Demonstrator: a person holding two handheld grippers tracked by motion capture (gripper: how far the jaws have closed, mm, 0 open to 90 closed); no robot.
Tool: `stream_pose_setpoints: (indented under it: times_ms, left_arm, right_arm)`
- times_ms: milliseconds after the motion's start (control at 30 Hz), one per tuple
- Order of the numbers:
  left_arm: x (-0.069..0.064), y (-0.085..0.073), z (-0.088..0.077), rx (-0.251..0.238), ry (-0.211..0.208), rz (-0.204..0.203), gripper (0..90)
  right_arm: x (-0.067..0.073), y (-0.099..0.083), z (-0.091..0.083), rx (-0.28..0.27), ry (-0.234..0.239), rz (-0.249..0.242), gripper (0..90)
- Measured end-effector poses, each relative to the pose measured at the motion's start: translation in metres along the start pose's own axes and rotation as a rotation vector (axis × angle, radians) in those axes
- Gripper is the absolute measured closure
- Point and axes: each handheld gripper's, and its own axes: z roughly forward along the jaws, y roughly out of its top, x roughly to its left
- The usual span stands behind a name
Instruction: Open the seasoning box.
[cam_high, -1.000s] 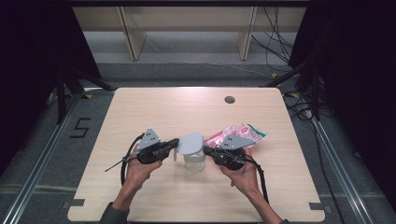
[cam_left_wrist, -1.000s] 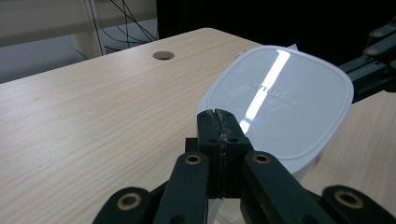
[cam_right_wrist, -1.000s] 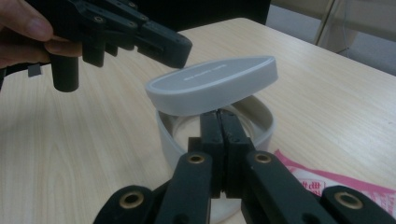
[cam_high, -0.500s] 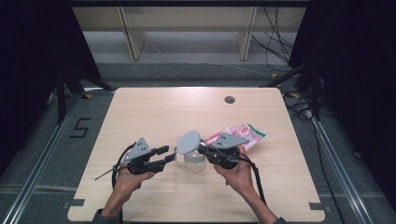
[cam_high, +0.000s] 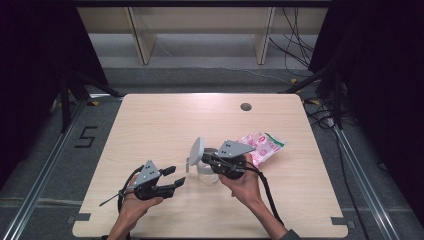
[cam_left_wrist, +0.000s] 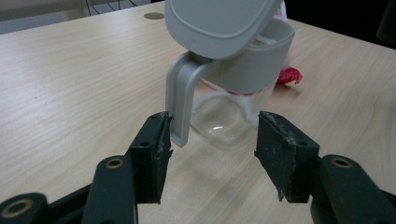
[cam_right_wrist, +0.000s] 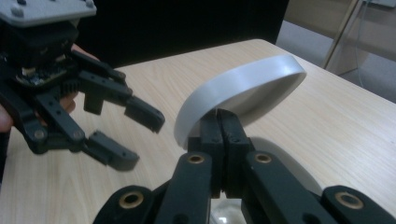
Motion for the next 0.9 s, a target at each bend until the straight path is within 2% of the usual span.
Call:
stream_pose_setpoints:
  times_ms: [67, 100, 167, 200, 233, 300, 333, 367, 400, 433, 467, 500, 533, 567, 600, 667, 700, 767, 800, 833, 867, 900]
  left_arm:
    - [-0.001, -0.004, -0.002, -0.012, -0.008, 0.016, 43.1]
    - [-0.001, -0.004, -0.002, -0.012, -0.008, 0.016, 42.0]
    - [-0.003, -0.006, -0.005, -0.002, 0.003, 0.012, 41.0]
    - [-0.002, -0.007, -0.005, -0.005, 0.005, 0.008, 40.6]
    - [-0.002, -0.008, -0.005, -0.005, 0.004, 0.004, 40.3]
    - [-0.003, -0.01, -0.004, -0.008, 0.003, 0.002, 40.1]
    - [-0.003, -0.01, -0.005, 0.002, 0.01, 0.011, 39.1]
    - [-0.005, -0.01, -0.004, 0.005, 0.008, 0.005, 38.3]
    - [-0.004, -0.01, -0.004, 0.009, 0.006, 0.004, 38.3]
    - [-0.004, -0.01, -0.003, 0.009, 0.006, -0.003, 37.3]
    - [-0.003, -0.01, -0.004, 0.014, 0.011, -0.01, 36.5]
    - [-0.003, -0.011, -0.004, 0.015, 0.015, -0.015, 36.5]
    - [-0.003, -0.01, -0.005, 0.016, 0.032, -0.029, 36.3]
    - [-0.003, -0.01, -0.005, 0.016, 0.032, -0.029, 36.3]
    - [-0.003, -0.009, -0.006, 0.018, 0.039, -0.039, 36.3]
    - [-0.004, -0.009, -0.006, 0.012, 0.028, -0.044, 35.1]
    - [-0.004, -0.009, -0.006, 0.012, 0.028, -0.044, 34.5]
    - [-0.006, -0.008, -0.005, 0.014, 0.026, -0.045, 33.9]
    - [-0.007, -0.008, -0.004, 0.012, 0.031, -0.05, 33.7]
    - [-0.007, -0.008, -0.004, 0.013, 0.027, -0.044, 33.5]
    - [-0.007, -0.008, -0.003, 0.016, 0.024, -0.039, 33.5]
    - [-0.009, -0.008, -0.002, 0.013, 0.028, -0.041, 33.5]
  right_arm:
    - [0.004, 0.004, 0.007, -0.021, 0.009, -0.026, 90.0]
    - [0.005, 0.005, 0.008, -0.008, 0.025, -0.026, 90.0]
    - [0.007, 0.006, 0.009, -0.017, 0.024, -0.021, 90.0]
    - [0.008, 0.006, 0.007, -0.001, 0.03, 0.001, 90.0]
    - [0.006, 0.007, 0.006, -0.024, 0.029, -0.027, 90.0]
    - [0.003, 0.005, -0.003, -0.029, 0.019, -0.022, 89.3]
    - [0.0, -0.001, -0.014, -0.014, 0.0, 0.022, 88.4]
    - [-0.006, -0.005, -0.02, -0.019, -0.014, -0.001, 87.7]
    - [-0.006, -0.005, -0.02, -0.019, -0.014, -0.001, 87.7]
    - [-0.011, -0.011, -0.028, -0.028, -0.035, 0.005, 87.2]
    - [-0.018, -0.026, -0.046, -0.026, -0.083, 0.062, 85.6]
    - [-0.018, -0.026, -0.046, -0.026, -0.083, 0.062, 85.6]
    - [-0.028, -0.037, -0.062, -0.03, -0.104, 0.129, 83.9]
    - [-0.028, -0.037, -0.062, -0.03, -0.104, 0.129, 83.9]
    - [-0.035, -0.044, -0.072, -0.036, -0.143, 0.133, 82.5]
    - [-0.043, -0.058, -0.089, -0.023, -0.196, 0.191, 77.4]
    - [-0.043, -0.058, -0.089, -0.023, -0.196, 0.191, 77.4]
    - [-0.053, -0.069, -0.101, -0.023, -0.254, 0.2, 69.5]
    - [-0.055, -0.073, -0.103, -0.039, -0.269, 0.219, 66.3]
    - [-0.059, -0.078, -0.107, -0.031, -0.293, 0.219, 64.9]
    - [-0.06, -0.082, -0.109, -0.022, -0.311, 0.253, 62.6]
    - [-0.065, -0.086, -0.113, -0.015, -0.329, 0.251, 59.4]
